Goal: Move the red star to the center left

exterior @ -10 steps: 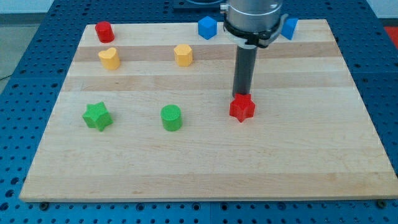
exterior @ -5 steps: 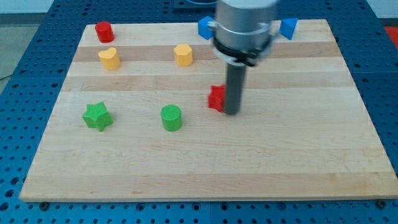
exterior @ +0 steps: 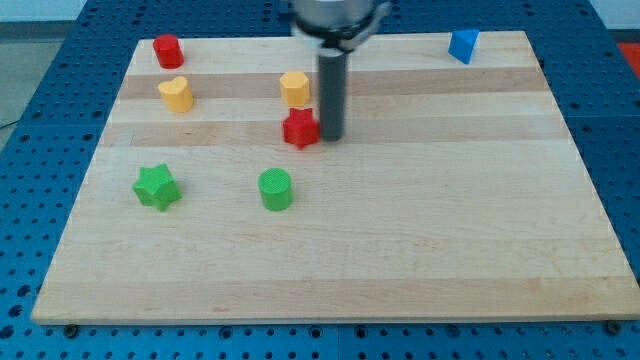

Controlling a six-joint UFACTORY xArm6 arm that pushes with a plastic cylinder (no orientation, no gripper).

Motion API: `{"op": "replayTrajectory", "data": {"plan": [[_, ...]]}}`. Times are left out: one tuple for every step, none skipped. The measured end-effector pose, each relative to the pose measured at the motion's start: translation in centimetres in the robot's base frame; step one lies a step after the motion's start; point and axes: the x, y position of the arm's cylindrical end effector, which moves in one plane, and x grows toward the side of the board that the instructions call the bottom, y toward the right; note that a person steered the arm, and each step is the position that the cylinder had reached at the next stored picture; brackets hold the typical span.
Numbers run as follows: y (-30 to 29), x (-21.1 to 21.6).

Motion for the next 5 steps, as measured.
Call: {"op": "replayTrajectory", "data": {"plan": [[-1.6,0.3],[-2.2,0.3],[-7.6,0.3],[-8.2,0.3],[0.2,-0.2]]}}
